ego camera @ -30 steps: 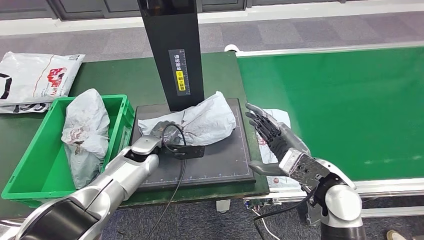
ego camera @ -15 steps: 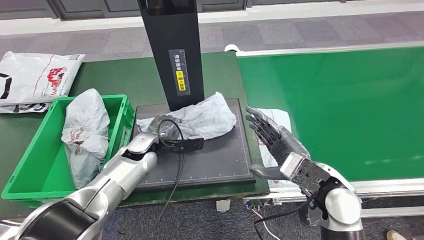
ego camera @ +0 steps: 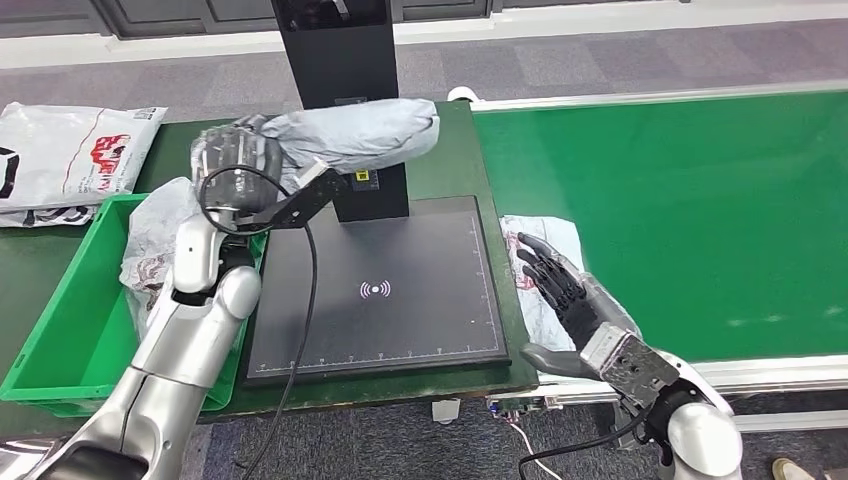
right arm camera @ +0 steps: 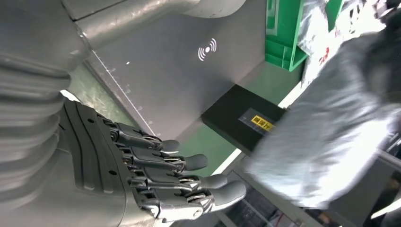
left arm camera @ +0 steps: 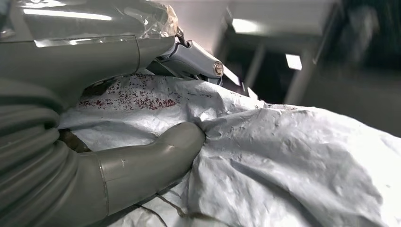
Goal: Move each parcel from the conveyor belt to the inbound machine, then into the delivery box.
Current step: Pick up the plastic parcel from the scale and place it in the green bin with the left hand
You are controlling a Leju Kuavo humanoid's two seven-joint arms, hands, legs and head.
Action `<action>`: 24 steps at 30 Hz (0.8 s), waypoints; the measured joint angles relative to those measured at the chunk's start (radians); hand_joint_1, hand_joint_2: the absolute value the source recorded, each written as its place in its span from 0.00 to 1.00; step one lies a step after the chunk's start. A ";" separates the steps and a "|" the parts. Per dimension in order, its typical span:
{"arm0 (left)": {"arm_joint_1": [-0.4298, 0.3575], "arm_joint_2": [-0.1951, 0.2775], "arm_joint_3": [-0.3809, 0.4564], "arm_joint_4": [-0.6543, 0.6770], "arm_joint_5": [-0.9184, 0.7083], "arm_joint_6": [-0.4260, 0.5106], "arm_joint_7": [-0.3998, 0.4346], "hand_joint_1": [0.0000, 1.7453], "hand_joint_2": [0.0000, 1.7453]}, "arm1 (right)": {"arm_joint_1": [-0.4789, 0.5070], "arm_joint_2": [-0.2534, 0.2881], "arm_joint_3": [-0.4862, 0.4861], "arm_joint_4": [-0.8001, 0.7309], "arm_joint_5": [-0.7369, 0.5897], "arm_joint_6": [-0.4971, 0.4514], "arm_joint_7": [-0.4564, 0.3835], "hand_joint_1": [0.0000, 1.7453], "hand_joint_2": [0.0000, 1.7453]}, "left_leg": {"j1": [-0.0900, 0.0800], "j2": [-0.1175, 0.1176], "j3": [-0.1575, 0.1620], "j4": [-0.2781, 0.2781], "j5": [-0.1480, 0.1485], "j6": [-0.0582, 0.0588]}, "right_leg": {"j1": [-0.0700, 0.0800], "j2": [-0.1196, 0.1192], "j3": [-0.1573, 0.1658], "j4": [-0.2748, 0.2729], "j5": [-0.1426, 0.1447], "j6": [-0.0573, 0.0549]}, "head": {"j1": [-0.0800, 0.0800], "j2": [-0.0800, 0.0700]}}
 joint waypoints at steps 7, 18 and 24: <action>0.066 0.053 0.114 -0.207 -0.208 0.015 0.114 1.00 1.00 | 0.015 0.000 -0.018 0.019 -0.016 0.000 -0.006 0.00 1.00 | 0.000 0.000 -0.001 0.000 0.000 0.000 | 0.000 0.000 -0.001 0.000 -0.001 0.000 | 0.000 0.000; -0.018 0.214 0.281 -0.017 -0.347 -0.086 0.188 1.00 1.00 | -0.003 0.000 -0.022 0.029 -0.040 0.000 0.028 0.00 1.00 | 0.001 0.002 -0.001 0.000 0.002 -0.003 | 0.002 0.002 -0.003 0.001 0.001 -0.002 | 0.000 0.000; -0.044 0.283 0.294 0.129 -0.347 -0.081 0.201 1.00 1.00 | -0.006 0.000 -0.030 0.032 -0.043 0.000 0.029 0.00 1.00 | 0.001 0.001 -0.002 0.000 0.002 -0.003 | 0.002 0.002 -0.003 0.001 0.001 -0.002 | 0.000 0.000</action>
